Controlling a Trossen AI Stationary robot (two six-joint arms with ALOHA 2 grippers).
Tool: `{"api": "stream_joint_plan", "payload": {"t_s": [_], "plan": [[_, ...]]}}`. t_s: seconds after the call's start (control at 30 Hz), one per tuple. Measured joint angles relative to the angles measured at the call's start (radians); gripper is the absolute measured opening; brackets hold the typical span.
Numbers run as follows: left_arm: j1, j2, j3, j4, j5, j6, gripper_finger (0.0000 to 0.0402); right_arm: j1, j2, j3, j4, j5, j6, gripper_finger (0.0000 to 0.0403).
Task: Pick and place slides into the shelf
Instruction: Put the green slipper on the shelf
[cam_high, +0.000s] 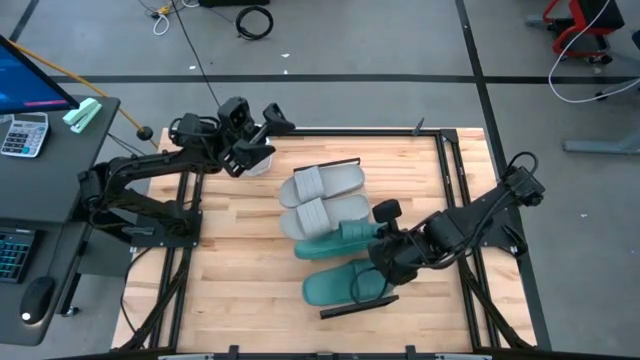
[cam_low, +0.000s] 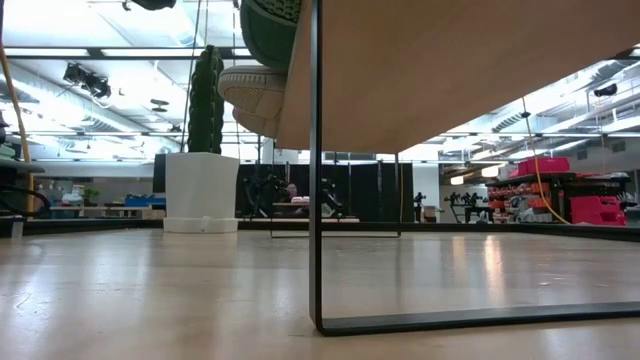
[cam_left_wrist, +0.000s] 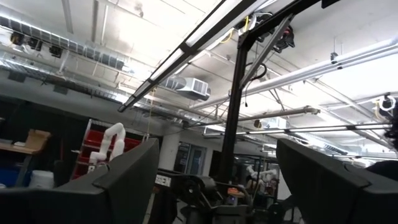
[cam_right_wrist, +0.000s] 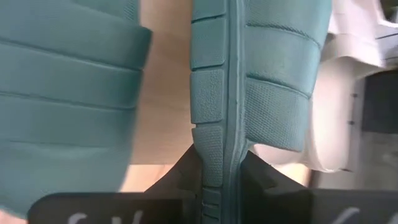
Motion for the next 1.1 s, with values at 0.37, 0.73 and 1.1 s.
{"api": "stream_joint_plan", "payload": {"t_s": [0.37, 0.73, 1.1], "plan": [[-0.040, 0.001, 0.000, 0.000, 0.001, 0.001, 0.0330, -0.010, 0.011, -0.020, 0.032, -0.123, 0.021, 0.0064], [-0.077, 0.001, 0.000, -0.020, 0.002, 0.008, 0.0330, -0.012, 0.012, -0.047, 0.048, -0.101, 0.035, 0.0078], [-0.095, 0.001, 0.000, -0.038, 0.001, 0.019, 0.0330, -0.006, 0.015, -0.045, 0.045, -0.209, 0.050, 0.0151]]}}
